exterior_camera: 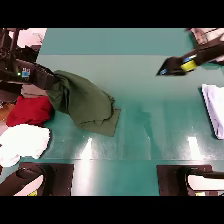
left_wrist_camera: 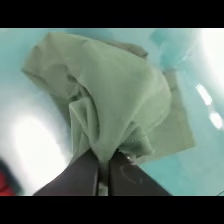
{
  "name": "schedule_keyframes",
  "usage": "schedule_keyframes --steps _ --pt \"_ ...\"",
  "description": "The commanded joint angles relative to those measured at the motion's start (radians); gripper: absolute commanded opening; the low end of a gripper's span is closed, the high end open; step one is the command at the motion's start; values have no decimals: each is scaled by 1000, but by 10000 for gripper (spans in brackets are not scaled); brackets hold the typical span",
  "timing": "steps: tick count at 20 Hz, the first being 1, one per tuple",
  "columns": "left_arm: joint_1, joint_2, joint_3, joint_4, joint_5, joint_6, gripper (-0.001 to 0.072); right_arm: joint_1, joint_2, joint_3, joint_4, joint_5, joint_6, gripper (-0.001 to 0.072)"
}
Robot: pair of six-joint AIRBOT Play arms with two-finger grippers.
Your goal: Fold the shirts.
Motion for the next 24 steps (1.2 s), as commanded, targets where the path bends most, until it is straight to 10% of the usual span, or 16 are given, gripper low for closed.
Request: schedule_keyframes --steps 1,18,21,22,24 --pt "5 6 13 69 -53 -7 28 127 -211 0 5 -16 -25 566" --pt "5 3 13 67 -49 -58 28 365 -487 0 277 -420 -91 547" --pt "5 3 13 67 -50 -58 28 379 -493 1 290 -478 -91 254" --pt "5 3 13 67 -50 -58 28 380 -493 1 290 -484 -92 54" --pt "5 3 13 68 -50 -58 28 365 -477 1 273 -480 -91 17"
